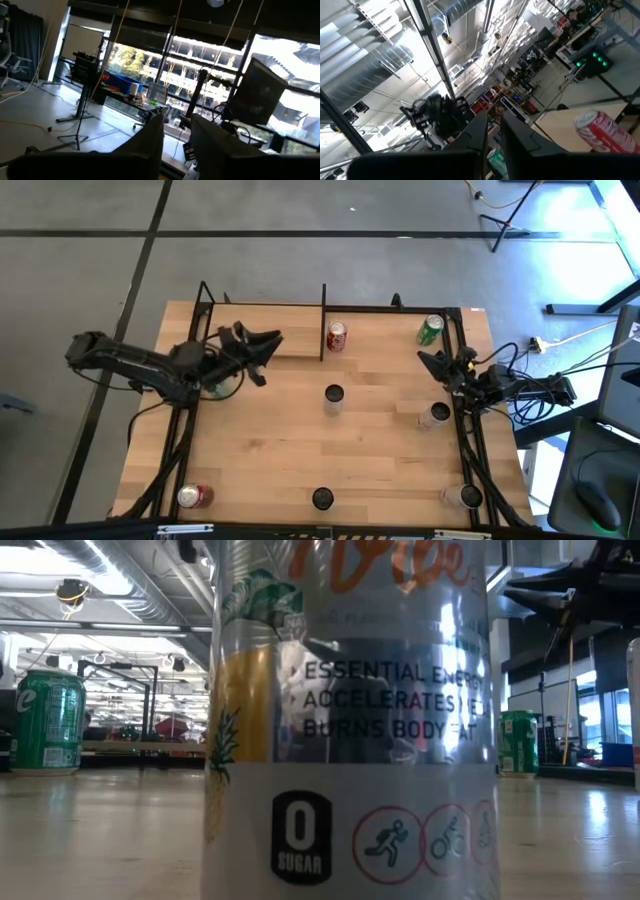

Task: Place canned beverage on shelf
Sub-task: Put the top white-yellow soda can on the shelf

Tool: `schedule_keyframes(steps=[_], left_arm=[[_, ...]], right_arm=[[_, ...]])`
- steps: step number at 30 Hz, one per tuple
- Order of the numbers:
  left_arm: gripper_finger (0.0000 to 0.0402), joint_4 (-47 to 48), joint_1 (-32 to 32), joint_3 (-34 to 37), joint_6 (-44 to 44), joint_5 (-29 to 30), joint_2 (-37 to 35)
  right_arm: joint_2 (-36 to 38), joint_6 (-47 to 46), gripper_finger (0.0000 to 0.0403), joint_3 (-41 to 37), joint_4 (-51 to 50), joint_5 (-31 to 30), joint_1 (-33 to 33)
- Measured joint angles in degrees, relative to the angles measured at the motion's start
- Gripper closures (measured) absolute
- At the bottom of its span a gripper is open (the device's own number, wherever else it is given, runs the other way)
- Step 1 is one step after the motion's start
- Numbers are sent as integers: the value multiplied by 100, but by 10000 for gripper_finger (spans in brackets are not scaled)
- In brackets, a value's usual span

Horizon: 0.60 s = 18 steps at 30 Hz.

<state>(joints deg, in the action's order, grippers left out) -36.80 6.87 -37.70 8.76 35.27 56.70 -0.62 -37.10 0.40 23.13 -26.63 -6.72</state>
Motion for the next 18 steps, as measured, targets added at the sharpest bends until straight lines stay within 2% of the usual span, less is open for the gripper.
schedule_keyframes(steps=[4,11,14,18], left_arm=[[243,1192,-284,-703,534,-206,354],[148,3223,-784,-2060,1070,-1048,1098],[123,3663,-813,-2547,949,-1354,1437],[108,3724,-660,-2692,388,-1537,1692]], right_arm=[[0,-9,361,0,-70,42,-2],[0,-11,361,2,-63,-62,0],[0,-11,361,2,-65,-62,0],[0,-13,361,2,-62,-60,0]])
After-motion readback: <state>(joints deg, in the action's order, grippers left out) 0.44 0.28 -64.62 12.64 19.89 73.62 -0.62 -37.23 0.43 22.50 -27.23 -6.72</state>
